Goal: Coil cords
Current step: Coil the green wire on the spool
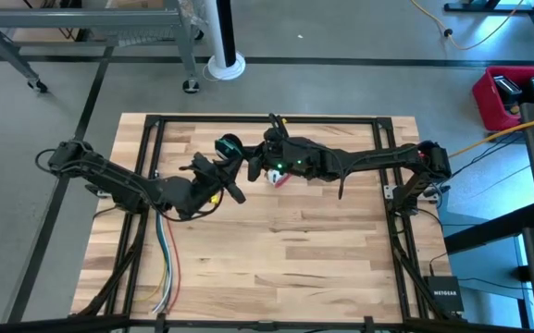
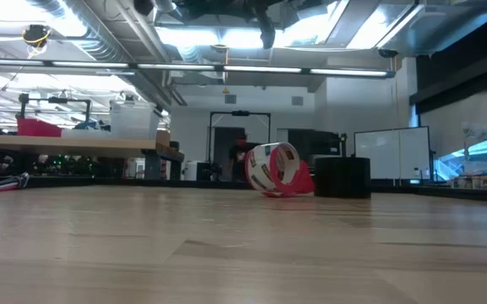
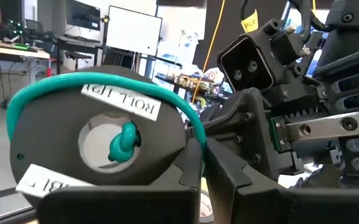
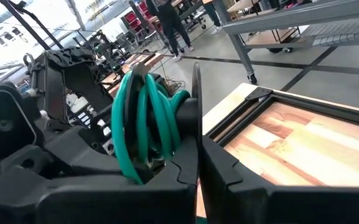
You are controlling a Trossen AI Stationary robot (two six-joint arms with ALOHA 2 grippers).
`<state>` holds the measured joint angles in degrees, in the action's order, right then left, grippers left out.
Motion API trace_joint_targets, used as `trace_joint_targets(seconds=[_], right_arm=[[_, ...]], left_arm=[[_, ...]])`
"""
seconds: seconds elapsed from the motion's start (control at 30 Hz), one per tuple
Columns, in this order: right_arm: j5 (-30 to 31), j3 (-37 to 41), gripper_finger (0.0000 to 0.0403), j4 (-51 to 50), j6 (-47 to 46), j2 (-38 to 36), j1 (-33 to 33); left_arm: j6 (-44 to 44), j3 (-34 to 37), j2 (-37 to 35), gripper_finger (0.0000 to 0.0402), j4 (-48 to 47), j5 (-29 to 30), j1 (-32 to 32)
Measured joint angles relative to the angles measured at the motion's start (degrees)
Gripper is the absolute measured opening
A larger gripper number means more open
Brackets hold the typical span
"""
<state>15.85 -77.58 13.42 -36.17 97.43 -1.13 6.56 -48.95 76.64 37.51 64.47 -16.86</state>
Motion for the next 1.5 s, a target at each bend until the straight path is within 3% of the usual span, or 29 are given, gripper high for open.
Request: trace_joint_targets(seconds=[0.3, 0.7, 0.9, 1.17, 1.5], right_arm=[[-1.8, 0.0, 0.0003, -3.8, 0.0, 0.0, 0.1], [-7.6, 0.0, 0.0003, -3.4, 0.0, 0.0, 0.1], [-6.9, 0.0, 0.0003, -2.3, 0.4, 0.0, 0.5], [-8.8, 0.2, 0.0003, -1.6, 0.6, 0.0, 0.3], [-9.4, 0.1, 0.0003, -0.6, 0.6, 0.0, 0.4]], left_arm=[[-5.6, 0.0, 0.0, 0.0001, 6.6, 0.1, 0.1], [-4.9, 0.0, 0.0, 0.0, 6.5, -1.8, 0.3], [1.3, 0.0, 0.0, 0.0, 4.0, -8.8, 0.4], [15.2, -0.2, -0.3, 0.0, -7.6, -10.8, 0.1], [16.1, 0.0, 0.0, 0.0, -10.0, -11.8, -3.3]])
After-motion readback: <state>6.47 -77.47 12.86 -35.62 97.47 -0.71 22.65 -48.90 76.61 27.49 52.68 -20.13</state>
